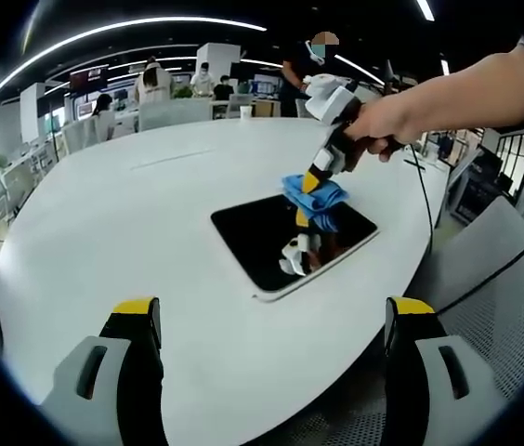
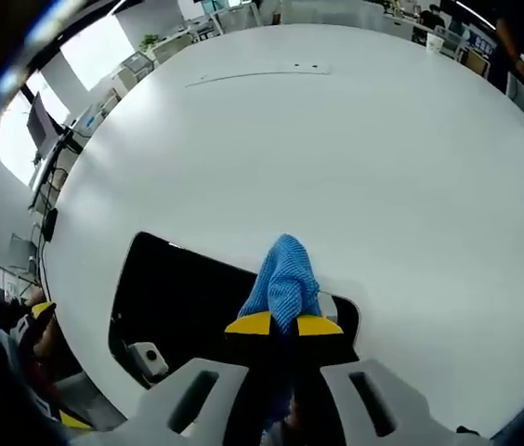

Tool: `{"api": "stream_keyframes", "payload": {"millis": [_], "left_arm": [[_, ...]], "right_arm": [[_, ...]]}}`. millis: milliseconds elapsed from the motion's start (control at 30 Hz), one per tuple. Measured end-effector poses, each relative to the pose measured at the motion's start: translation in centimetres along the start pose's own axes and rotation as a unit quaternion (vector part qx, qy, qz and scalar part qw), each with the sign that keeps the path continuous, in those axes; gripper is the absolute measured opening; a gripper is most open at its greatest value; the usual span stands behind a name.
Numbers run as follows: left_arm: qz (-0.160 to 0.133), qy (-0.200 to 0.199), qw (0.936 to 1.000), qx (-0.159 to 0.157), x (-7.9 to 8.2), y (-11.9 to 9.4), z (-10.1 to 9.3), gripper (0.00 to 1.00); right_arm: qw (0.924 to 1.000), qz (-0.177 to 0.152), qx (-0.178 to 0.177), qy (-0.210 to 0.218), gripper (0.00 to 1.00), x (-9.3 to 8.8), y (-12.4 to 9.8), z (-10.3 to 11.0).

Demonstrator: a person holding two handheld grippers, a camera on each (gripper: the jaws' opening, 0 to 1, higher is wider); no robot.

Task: Wipe the mirror surface with the cleaning cloth until all visible marks leave the cleaned area.

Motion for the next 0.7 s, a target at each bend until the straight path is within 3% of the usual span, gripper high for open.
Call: {"api": "stream_keyframes", "payload": {"millis": [700], "left_arm": [[0.001, 0.001, 1.0, 0.004, 0.4, -0.2, -0.4, 0.99]], "right_arm": [[0.9999, -0.008, 0.009, 0.008, 0.01, -2.8, -0.2, 1.0]]}}
Point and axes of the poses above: the point that each gripper's makers call its tool centre point, and the gripper's own axes: y roughly forward along the fingers, z roughly to its left, x roughly out of its top, the point moved 5 cm from there along -y, roughly backward along the fingers, and after that the axes turned 9 degrees about z, right-handed, at the moved point
